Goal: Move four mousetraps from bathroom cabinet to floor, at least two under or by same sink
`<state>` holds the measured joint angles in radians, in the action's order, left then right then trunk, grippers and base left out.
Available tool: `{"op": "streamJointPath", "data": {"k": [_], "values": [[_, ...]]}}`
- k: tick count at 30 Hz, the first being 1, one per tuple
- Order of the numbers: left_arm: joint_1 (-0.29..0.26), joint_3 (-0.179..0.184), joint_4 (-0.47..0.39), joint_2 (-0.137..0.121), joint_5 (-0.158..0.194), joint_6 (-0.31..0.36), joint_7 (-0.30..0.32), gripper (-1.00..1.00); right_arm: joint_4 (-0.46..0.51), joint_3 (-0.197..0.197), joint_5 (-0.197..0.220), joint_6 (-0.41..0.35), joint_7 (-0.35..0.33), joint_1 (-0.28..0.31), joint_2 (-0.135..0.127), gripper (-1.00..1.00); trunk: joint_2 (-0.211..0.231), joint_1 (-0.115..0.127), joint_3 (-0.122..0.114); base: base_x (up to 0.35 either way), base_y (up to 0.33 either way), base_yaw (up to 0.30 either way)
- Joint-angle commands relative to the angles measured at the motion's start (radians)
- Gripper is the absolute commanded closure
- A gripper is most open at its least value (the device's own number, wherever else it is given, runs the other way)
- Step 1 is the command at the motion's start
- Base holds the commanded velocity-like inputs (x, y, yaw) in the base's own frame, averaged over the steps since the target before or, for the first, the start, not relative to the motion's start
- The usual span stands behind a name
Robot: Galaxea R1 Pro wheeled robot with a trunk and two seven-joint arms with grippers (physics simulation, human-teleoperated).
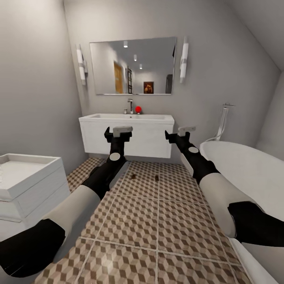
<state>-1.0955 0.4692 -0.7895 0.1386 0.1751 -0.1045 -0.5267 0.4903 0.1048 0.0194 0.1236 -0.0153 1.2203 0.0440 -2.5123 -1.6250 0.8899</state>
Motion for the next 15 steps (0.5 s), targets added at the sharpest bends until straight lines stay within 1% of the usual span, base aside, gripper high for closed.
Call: {"op": "streamJointPath", "data": {"k": [1,4,6,10,12,15], "values": [[-0.001,0.005,0.001,-0.001,0.011,-0.007,-0.006,-1.0,-0.001,0.001,0.002,0.003,-0.002,0.001,-0.002,-1.0,-0.001,0.0,0.002,0.0,0.0,0.093],[0.002,0.005,0.001,-0.001,0.011,-0.007,-0.006,-1.0,-0.003,0.001,0.002,0.002,-0.002,0.001,-0.011,-1.0,-0.001,0.0,0.004,0.0,0.0,0.067],[0.011,0.005,0.0,-0.001,0.011,-0.007,-0.006,-1.0,-0.004,0.001,0.004,-0.003,-0.002,0.001,-0.03,-1.0,-0.001,0.0,0.004,0.0,0.0,0.028],[0.018,0.005,0.0,-0.001,0.011,-0.007,-0.006,-1.0,-0.007,0.001,0.006,-0.025,-0.002,0.001,-0.048,-1.0,-0.001,0.0,0.005,0.0,0.0,0.013],[0.037,0.005,-0.001,-0.001,0.012,-0.007,-0.006,-1.0,-0.008,0.001,0.008,-0.081,-0.003,0.001,-0.069,-1.0,-0.001,0.0,0.005,0.0,0.0,0.004],[0.053,0.005,-0.007,-0.001,0.012,-0.007,-0.006,-1.0,-0.007,0.001,0.008,-0.107,-0.003,0.001,-0.078,-1.0,-0.001,0.0,0.005,0.0,0.0,0.002]]}}
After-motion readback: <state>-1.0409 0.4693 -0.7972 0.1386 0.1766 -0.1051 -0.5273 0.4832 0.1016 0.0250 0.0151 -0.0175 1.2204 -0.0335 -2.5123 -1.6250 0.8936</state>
